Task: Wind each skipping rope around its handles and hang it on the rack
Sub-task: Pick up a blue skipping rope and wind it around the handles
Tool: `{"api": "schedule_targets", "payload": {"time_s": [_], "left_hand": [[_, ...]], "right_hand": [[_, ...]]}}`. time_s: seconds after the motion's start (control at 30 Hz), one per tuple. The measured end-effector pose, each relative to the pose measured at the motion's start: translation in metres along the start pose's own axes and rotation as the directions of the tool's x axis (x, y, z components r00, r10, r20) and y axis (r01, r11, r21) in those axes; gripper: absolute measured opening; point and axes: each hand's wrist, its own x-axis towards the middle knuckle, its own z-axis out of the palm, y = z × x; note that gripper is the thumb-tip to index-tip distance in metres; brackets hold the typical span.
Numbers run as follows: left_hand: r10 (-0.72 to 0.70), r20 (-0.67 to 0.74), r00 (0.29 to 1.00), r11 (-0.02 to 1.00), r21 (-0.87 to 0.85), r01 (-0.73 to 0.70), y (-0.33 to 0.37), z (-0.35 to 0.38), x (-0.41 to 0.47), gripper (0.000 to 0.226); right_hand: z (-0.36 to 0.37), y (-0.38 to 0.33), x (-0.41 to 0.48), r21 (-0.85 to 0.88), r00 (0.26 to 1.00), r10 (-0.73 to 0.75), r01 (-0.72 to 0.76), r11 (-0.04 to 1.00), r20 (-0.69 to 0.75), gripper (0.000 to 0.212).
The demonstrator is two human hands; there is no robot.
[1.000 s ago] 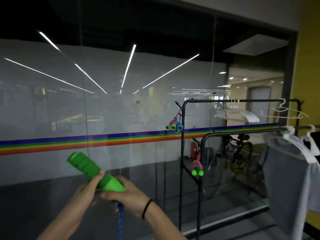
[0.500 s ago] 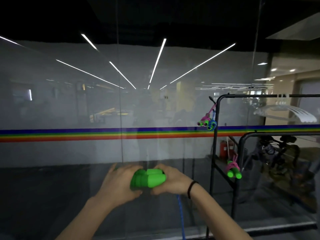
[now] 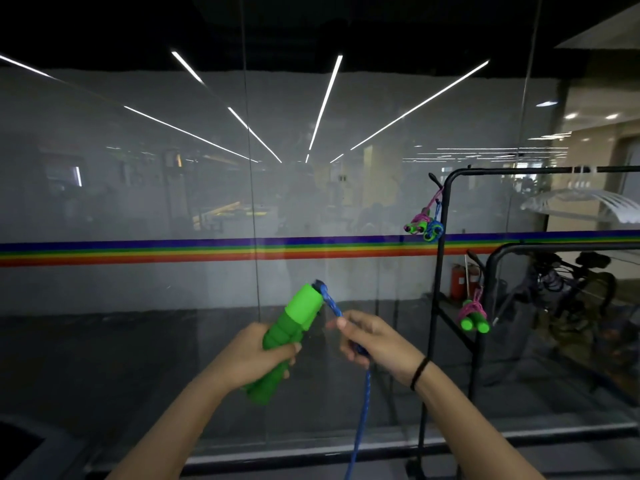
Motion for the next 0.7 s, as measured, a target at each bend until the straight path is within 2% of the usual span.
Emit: {"api": "schedule_targets", "payload": {"time_s": [0.1, 0.13, 0.17, 0.23, 0.3, 0.33, 0.4, 0.47, 0.5, 0.57, 0.6, 0.7], "left_hand": [[-0.079, 0.065, 0.995, 0.947, -0.306, 0.095, 0.008, 0.002, -0.005, 0.021], [-0.092, 0.083, 0.992, 0.923, -0.366, 0.117, 0.01, 0.002, -0.006, 0.024], [-0.102, 0.099, 0.99, 0.904, -0.406, 0.133, 0.012, 0.003, -0.008, 0.025], [-0.111, 0.138, 0.984, 0.883, -0.442, 0.161, 0.015, 0.008, -0.011, 0.025], [-0.122, 0.15, 0.981, 0.884, -0.433, 0.176, 0.017, 0.016, -0.013, 0.017], [-0.123, 0.126, 0.984, 0.906, -0.391, 0.163, 0.016, 0.021, -0.013, 0.01], [-0.115, 0.054, 0.992, 0.968, -0.216, 0.124, 0.014, 0.027, -0.013, 0.013], [-0.059, 0.017, 0.998, 0.997, 0.042, 0.058, 0.008, 0.03, -0.012, 0.009], [-0.039, 0.015, 0.999, 0.978, 0.205, 0.035, 0.005, 0.031, -0.013, 0.01], [-0.033, -0.015, 0.999, 0.84, 0.541, 0.036, 0.002, 0.031, -0.016, 0.023], [-0.014, -0.018, 1.0, 0.76, 0.65, 0.022, 0.003, 0.031, -0.018, 0.022], [0.053, 0.075, 0.996, 0.621, 0.778, -0.092, 0.008, 0.029, -0.023, 0.015]], "right_hand": [[0.004, 0.007, -0.011, 0.036, 0.994, 0.037, -0.033, 0.999, -0.1, 0.033], [0.008, 0.011, -0.014, -0.027, 0.986, 0.026, -0.031, 0.999, -0.165, 0.032], [0.013, 0.017, -0.016, -0.17, 0.972, -0.019, -0.022, 0.985, -0.234, 0.03], [0.026, 0.023, -0.02, -0.549, 0.96, -0.097, -0.065, 0.834, -0.262, 0.026], [0.044, 0.01, -0.025, -0.757, 0.972, -0.061, -0.136, 0.64, -0.227, 0.02], [0.051, 0.001, -0.027, -0.829, 0.98, -0.039, -0.143, 0.54, -0.195, 0.023], [0.058, -0.019, -0.03, -0.921, 0.996, -0.015, -0.081, 0.38, -0.093, 0.03], [0.058, -0.037, -0.031, -0.947, 1.0, 0.003, 0.011, 0.321, 0.012, 0.034], [0.055, -0.044, -0.03, -0.95, 0.997, 0.014, 0.064, 0.306, 0.071, 0.036], [0.048, -0.053, -0.024, -0.941, 0.98, 0.042, 0.174, 0.291, 0.194, 0.035], [0.044, -0.058, -0.021, -0.928, 0.971, 0.044, 0.21, 0.308, 0.235, 0.033], [0.032, -0.067, -0.008, -0.867, 0.957, -0.018, 0.271, 0.418, 0.29, 0.027]]}}
